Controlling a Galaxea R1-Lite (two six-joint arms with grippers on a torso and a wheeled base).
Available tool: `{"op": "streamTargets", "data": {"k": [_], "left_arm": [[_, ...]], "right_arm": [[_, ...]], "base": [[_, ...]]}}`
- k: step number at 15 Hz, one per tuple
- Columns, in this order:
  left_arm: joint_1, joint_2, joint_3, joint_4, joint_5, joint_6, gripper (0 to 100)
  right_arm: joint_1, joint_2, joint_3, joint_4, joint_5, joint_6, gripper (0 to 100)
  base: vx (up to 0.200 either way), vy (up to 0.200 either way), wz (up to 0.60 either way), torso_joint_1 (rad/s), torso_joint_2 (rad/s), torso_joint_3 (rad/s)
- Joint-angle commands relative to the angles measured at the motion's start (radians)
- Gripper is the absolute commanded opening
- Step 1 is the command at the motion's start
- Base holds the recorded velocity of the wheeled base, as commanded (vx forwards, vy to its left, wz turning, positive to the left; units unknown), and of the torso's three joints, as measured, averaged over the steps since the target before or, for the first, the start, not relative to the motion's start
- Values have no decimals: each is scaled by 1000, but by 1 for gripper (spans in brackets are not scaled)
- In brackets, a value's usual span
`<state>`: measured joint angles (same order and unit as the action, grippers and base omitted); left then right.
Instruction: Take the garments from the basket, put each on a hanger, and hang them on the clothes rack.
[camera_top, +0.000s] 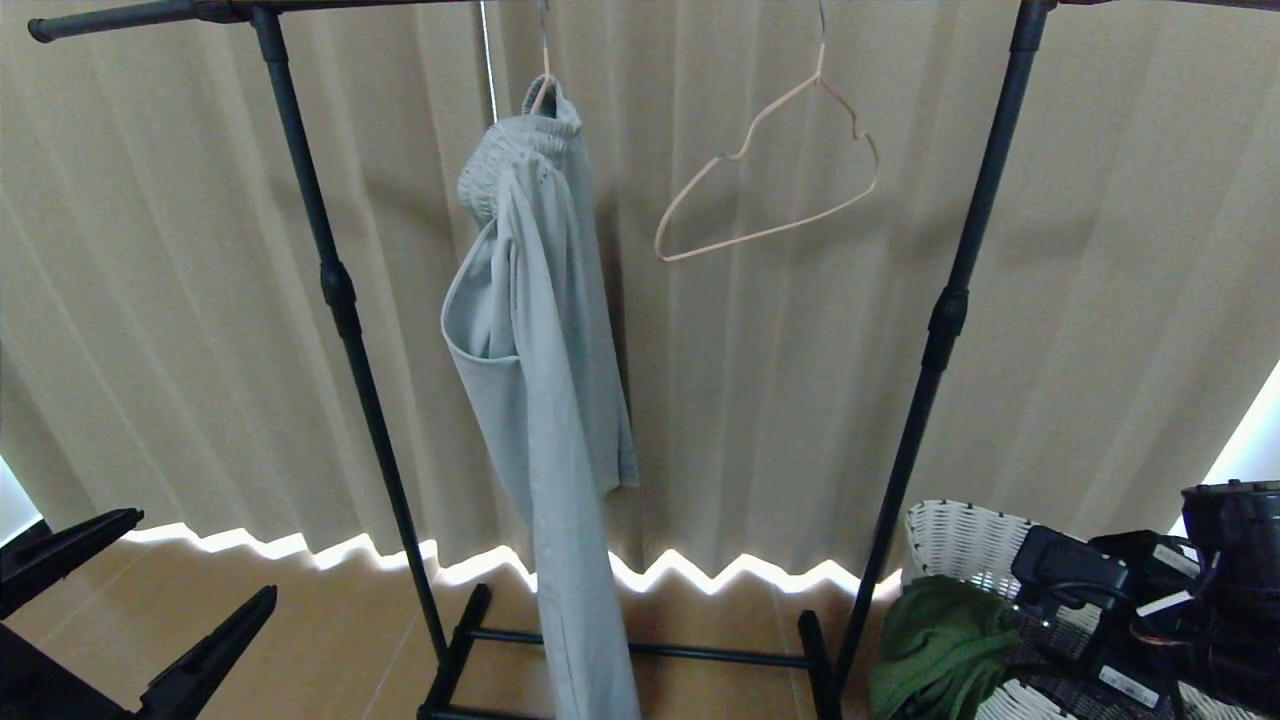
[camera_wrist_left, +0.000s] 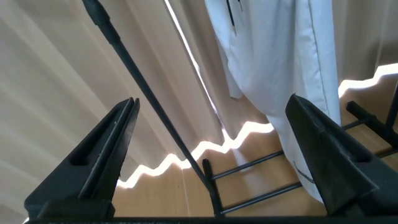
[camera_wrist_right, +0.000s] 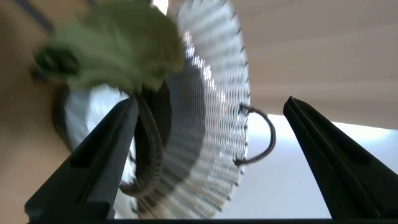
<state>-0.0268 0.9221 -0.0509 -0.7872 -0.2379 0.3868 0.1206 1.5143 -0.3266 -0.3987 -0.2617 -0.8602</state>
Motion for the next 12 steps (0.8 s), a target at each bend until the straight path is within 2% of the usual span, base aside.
{"op": "streamTargets", "data": {"k": [1, 5, 9, 12], "left_arm": [[-7, -5, 0, -1, 0, 0, 100], [-12, -3, 2, -1, 0, 0, 100], [-12, -3, 2, -1, 0, 0, 100], [-12, -5, 3, -1, 0, 0, 100]], "right_arm": [[-72, 175, -29, -19, 53, -53, 100], [-76, 333, -29, -150, 71, -56, 100], [-76, 392, -32, -175, 79, -57, 100], [-99, 426, -77, -175, 79, -57, 100]], "base": [[0, 0, 0, 0, 0, 0], [0, 0, 0, 0, 0, 0], [0, 0, 0, 0, 0, 0], [0, 0, 0, 0, 0, 0]]}}
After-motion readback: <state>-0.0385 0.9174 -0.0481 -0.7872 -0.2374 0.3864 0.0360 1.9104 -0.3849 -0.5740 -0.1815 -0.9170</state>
